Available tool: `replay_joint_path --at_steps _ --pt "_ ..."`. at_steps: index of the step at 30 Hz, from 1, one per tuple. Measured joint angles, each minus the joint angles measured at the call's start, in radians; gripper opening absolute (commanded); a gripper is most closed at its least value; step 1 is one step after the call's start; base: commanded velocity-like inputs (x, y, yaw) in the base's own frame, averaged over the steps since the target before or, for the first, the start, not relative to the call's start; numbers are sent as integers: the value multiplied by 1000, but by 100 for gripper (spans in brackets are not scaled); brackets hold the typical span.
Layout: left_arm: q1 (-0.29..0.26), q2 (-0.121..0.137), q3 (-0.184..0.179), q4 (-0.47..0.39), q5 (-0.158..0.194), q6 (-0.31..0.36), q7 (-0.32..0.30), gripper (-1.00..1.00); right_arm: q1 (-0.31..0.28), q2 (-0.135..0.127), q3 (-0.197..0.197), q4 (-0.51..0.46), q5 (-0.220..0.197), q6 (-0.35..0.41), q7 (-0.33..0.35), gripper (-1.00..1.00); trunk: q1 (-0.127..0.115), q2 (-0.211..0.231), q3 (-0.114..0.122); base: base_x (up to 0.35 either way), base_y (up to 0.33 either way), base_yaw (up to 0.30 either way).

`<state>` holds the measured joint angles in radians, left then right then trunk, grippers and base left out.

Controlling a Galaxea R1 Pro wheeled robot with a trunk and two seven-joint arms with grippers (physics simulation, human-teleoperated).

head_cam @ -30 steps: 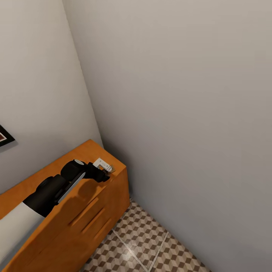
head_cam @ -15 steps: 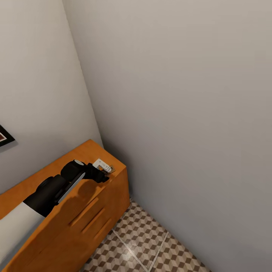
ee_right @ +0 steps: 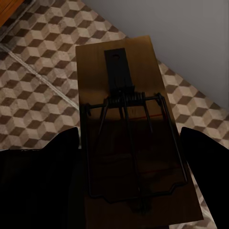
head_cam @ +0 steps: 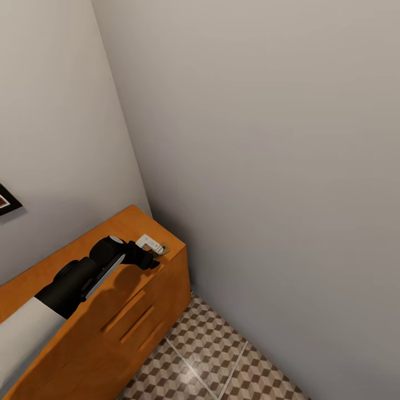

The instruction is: Take the four mousetraps from the cabinet in the bathroom and place them on the bathroom floor. Make sure all four end up on the same floor surface, and ensure that at least two of them are either under or directly next to the same bathroom sink.

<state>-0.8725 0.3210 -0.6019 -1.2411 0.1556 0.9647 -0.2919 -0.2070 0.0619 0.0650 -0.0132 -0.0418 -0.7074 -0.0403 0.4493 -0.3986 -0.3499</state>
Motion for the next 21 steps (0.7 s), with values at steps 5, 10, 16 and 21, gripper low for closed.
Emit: replay_joint_path --at_steps 5,10,16,21 --pt "0 0 0 0 1 0 0 100 0 0 0 0 0 0 0 -100 0 0 0 0 0 0" --pt "0 0 0 0 0 0 0 100 1 0 0 0 0 0 0 -100 0 0 0 0 0 0" --pt "0 0 0 0 1 0 0 100 0 0 0 0 0 0 0 -100 0 0 0 0 0 0" --pt "0 0 0 0 0 0 0 100 0 0 0 0 0 0 0 -100 0 0 0 0 0 0"
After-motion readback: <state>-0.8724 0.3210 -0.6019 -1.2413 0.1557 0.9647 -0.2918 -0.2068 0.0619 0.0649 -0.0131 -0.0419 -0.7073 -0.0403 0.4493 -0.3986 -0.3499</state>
